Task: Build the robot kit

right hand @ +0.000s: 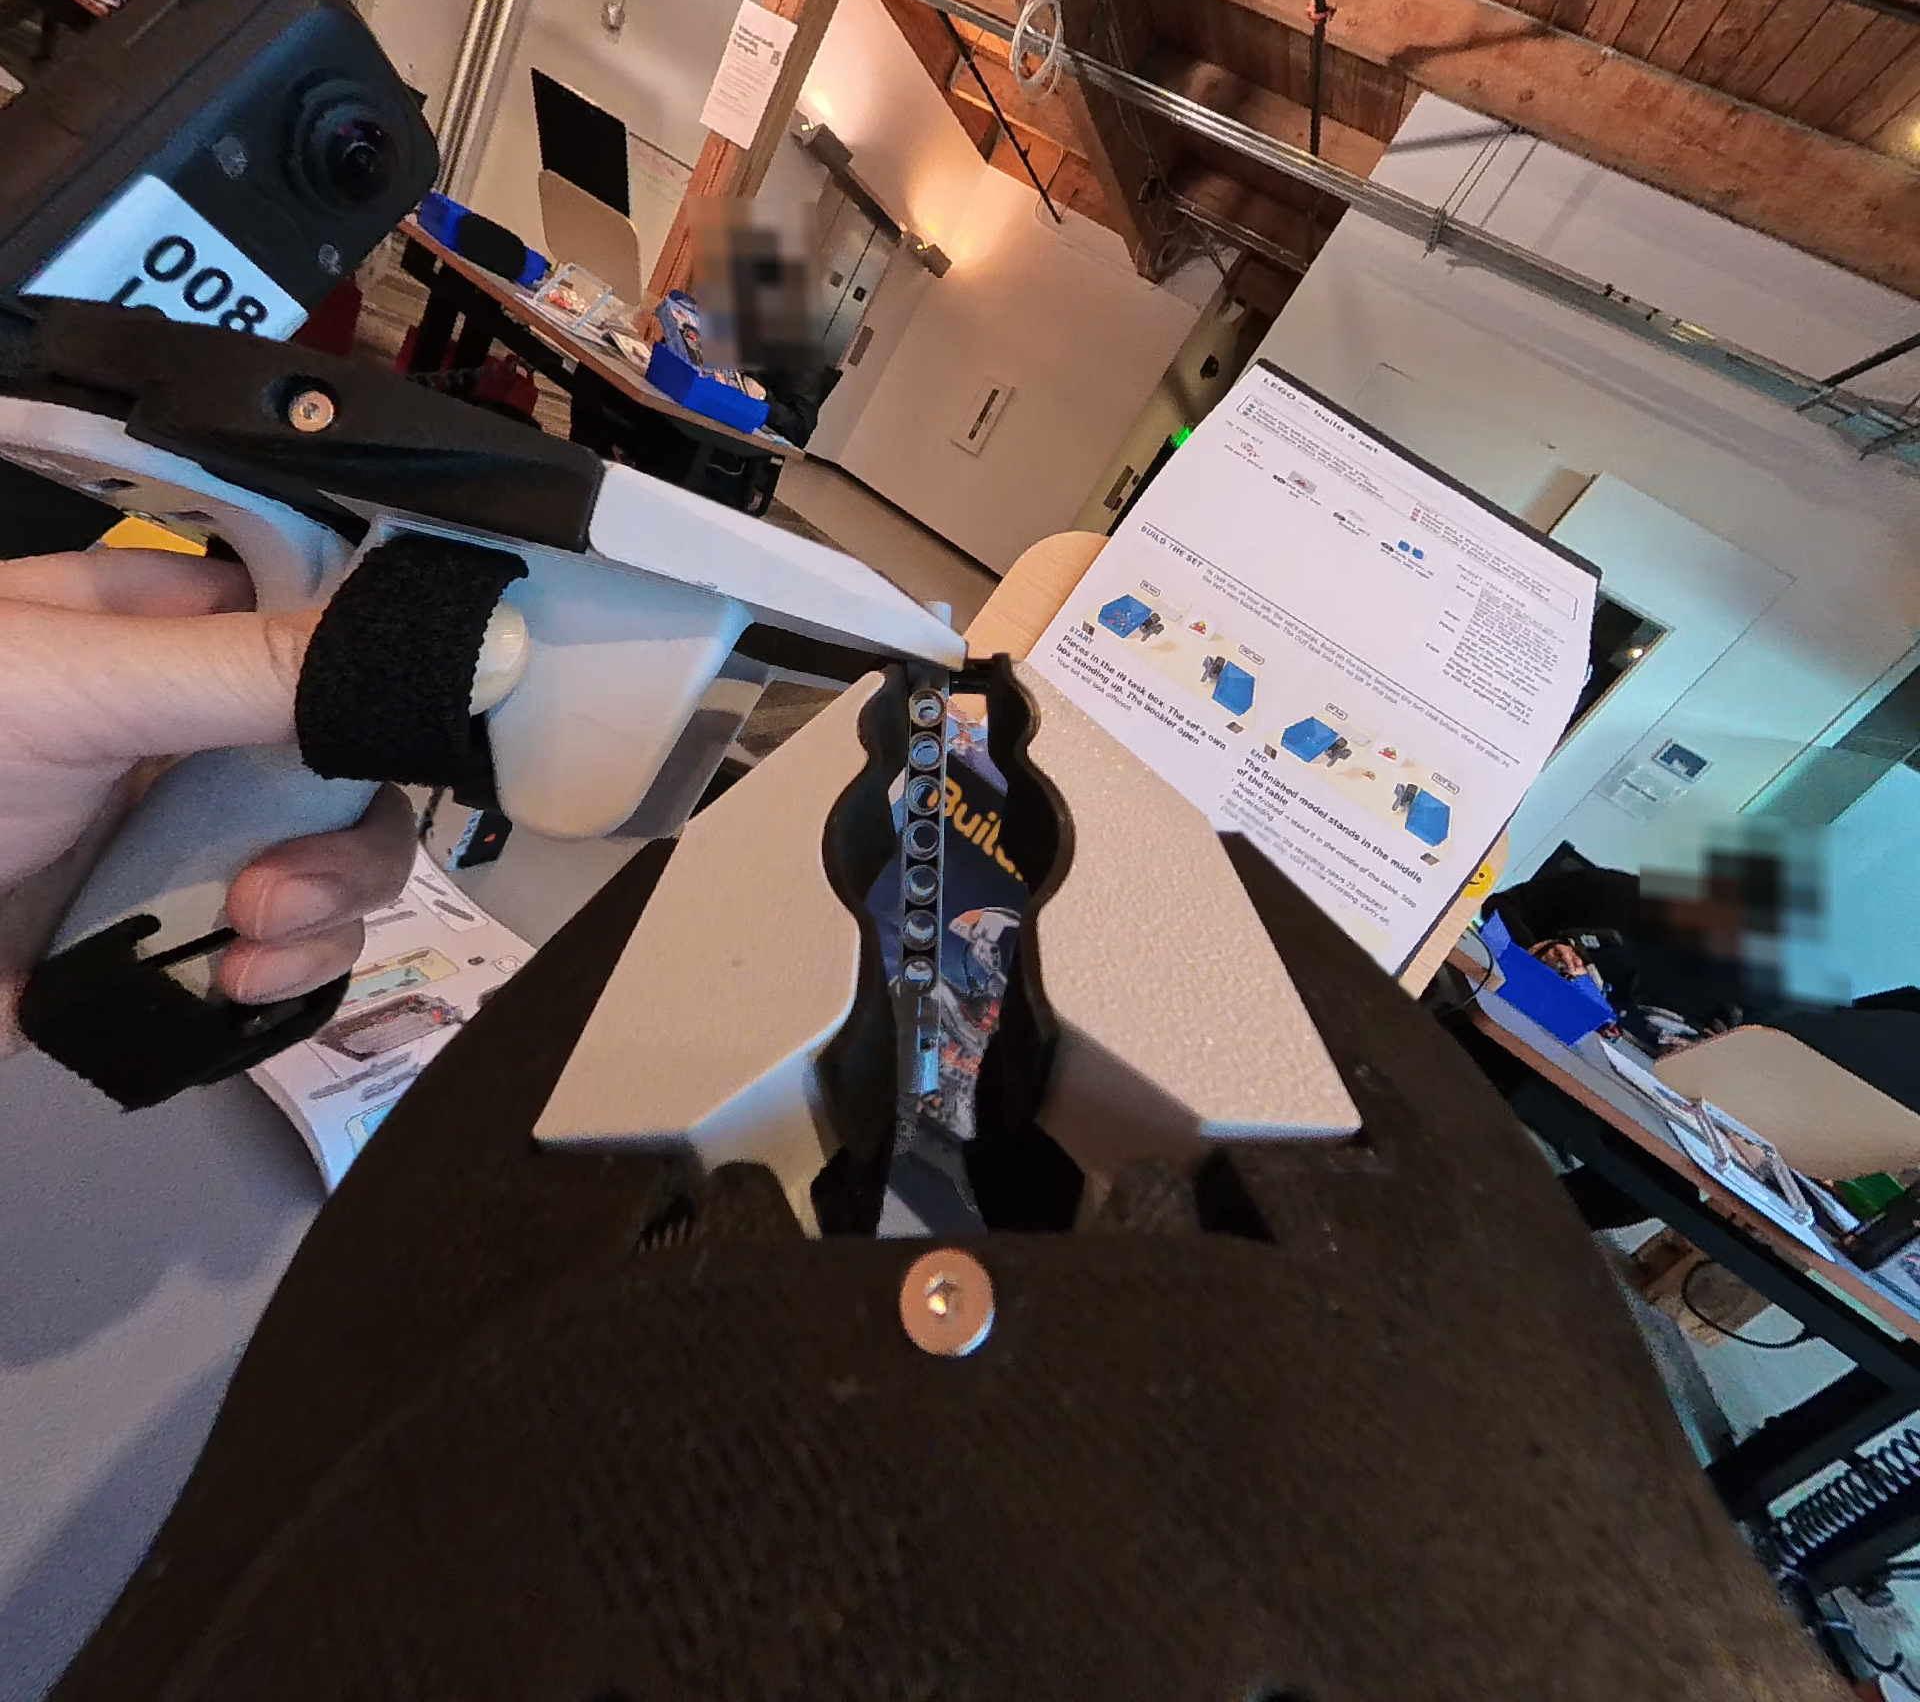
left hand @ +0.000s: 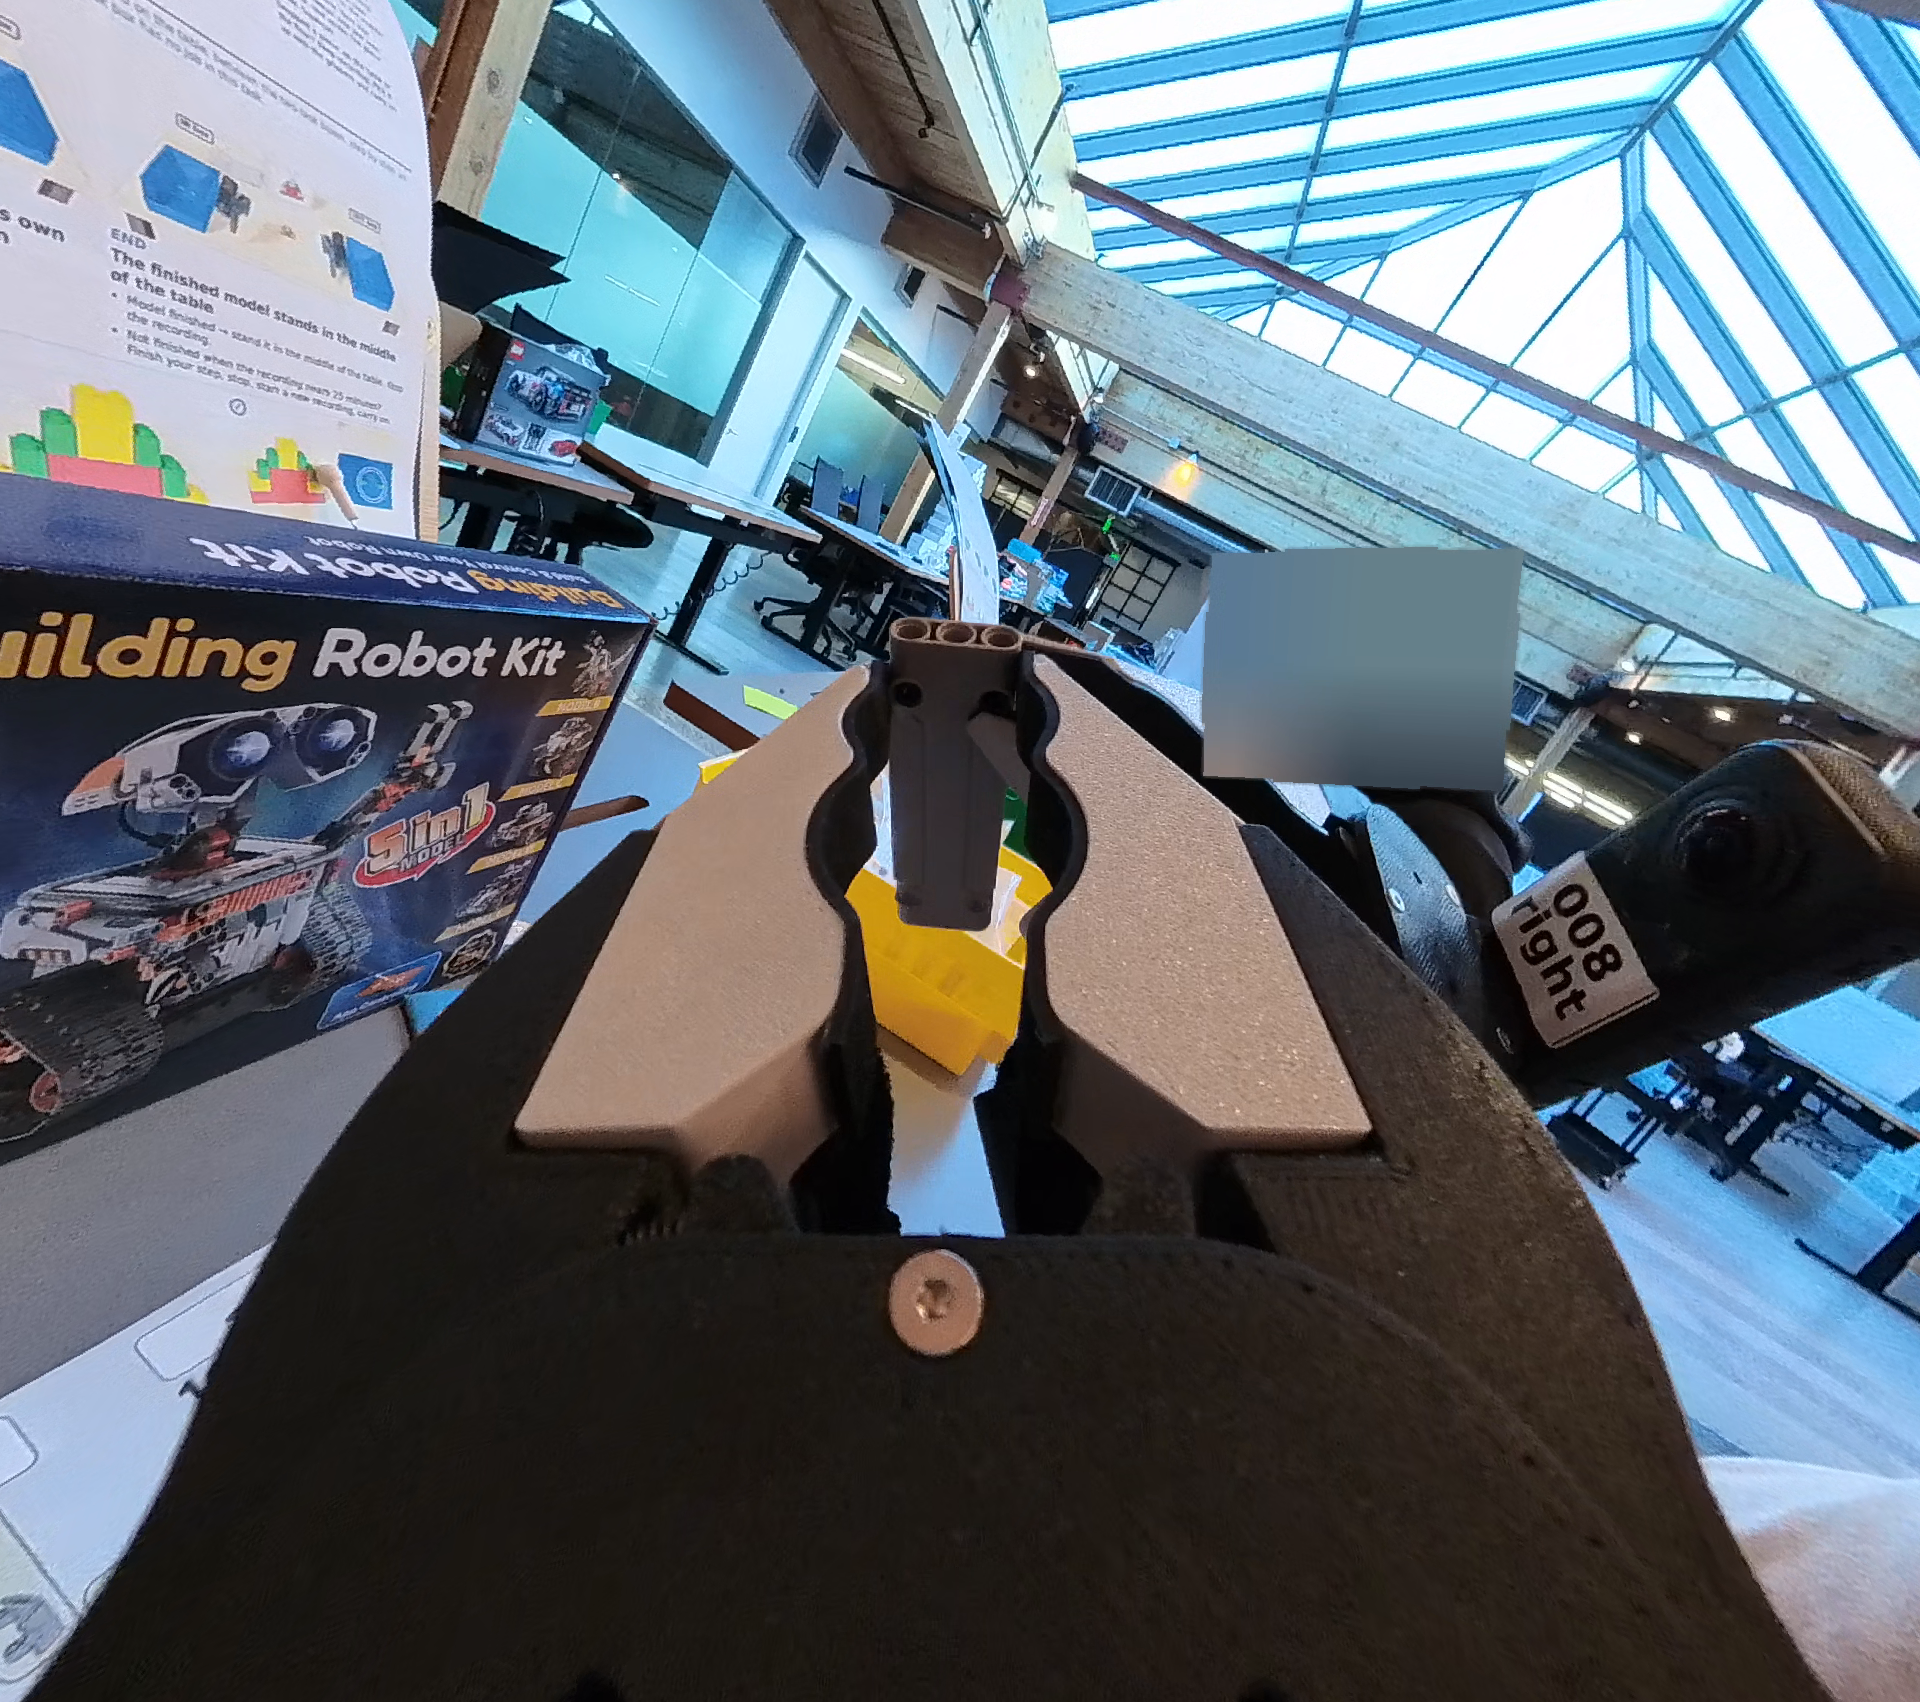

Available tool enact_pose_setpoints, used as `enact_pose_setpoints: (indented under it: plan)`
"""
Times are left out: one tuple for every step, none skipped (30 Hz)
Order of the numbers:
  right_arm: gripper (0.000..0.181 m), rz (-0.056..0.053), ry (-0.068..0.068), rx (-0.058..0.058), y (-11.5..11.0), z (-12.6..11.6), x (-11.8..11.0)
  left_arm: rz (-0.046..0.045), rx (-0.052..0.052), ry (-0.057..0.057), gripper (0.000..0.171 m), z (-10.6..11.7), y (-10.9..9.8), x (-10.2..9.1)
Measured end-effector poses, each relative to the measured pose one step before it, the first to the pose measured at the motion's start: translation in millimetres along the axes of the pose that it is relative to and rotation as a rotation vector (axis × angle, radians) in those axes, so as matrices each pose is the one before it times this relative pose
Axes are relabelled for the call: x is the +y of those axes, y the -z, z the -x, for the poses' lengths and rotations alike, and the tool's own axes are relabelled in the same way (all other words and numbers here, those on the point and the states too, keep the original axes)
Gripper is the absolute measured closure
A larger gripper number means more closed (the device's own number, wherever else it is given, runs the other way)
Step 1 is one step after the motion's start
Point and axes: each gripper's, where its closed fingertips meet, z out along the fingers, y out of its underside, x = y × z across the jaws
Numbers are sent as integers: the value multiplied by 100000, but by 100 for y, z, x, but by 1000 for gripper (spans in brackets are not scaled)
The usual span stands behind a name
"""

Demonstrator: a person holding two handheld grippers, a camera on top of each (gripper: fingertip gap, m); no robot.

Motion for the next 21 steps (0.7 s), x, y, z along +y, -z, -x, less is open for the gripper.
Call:
enact_pose_setpoints:
  plan:
    - [167, -1441, 863, 330, 59, -22, -204, -665, 940, 148, 149, -158, 7, -91]
    - [167, -1275, 860, 280, -7, 21, -189, -886, 717, 192, 149, -133, 38, -137]
    - [166, -96, 723, 79, -33, 19, -46, -445, -137, -494, 149, -19, 41, -85]
    - [167, -2037, 520, 13, 28, 4, -307, -743, 790, -699, 149, -159, 56, -139]
    - [166, -1247, 1205, -361, -1, 29, -190, -519, 806, 48, 149, -143, 64, -145]
    - [166, 894, 1562, -687, -63, 39, 13, 58, 60, 124, 149, 28, 33, -40]
    - [166, 112, 2320, -585, -9, 57, -165, -267, 1101, -247, 149, -60, 63, -99]
    - [166, -1175, 2607, 935, 140, -77, -377, -922, 2604, 652, 150, -256, 57, -177]
    - [166, -1017, 2512, 1028, 167, -40, -369, -1532, 3211, 1512, 150, -342, 34, -257]
    - [163, 341, 2008, 1243, 100, -63, -199, -2174, 2103, 1802, 150, -129, 145, -359]
    - [159, 1054, 80, 724, 13, -16, -84, -3148, 239, 1563, 150, 180, 294, -511]
    - [157, 1319, -1895, -1242, -37, 234, -23, -3492, -104, 736, 150, 237, 348, -584]
    - [155, 602, -2018, -1658, -33, 309, -68, -1429, 1549, 367, 150, -29, 188, -362]
    - [155, -412, -408, -849, 0, 226, -153, 792, 2151, 672, 150, -177, 44, -93]
    - [155, 534, 1631, 39, -29, 150, -14, -1103, 2754, -238, 150, -390, 70, -274]
    - [158, 2496, 3677, 1270, -88, -23, 288, -2763, 2814, -1454, 150, -499, 99, -420]
    - [164, 3978, 4987, 3345, -67, -329, 526, -464, 138, -1516, 150, -114, 5, -75]
    - [173, 2456, 5352, 1994, 28, -126, 327, 1046, 376, -1812, 150, -103, -86, 130]
    - [175, -1514, 3237, 266, 170, 144, -224, 77, 2155, -1969, 150, -335, -120, 5]
    - [175, -3168, 616, 1636, 247, -170, -487, -1106, 3374, -1148, 150, -493, -41, -193]
    - [175, -2846, 93, 1680, 267, -227, -476, -669, 3977, -133, 150, -543, -34, -176]
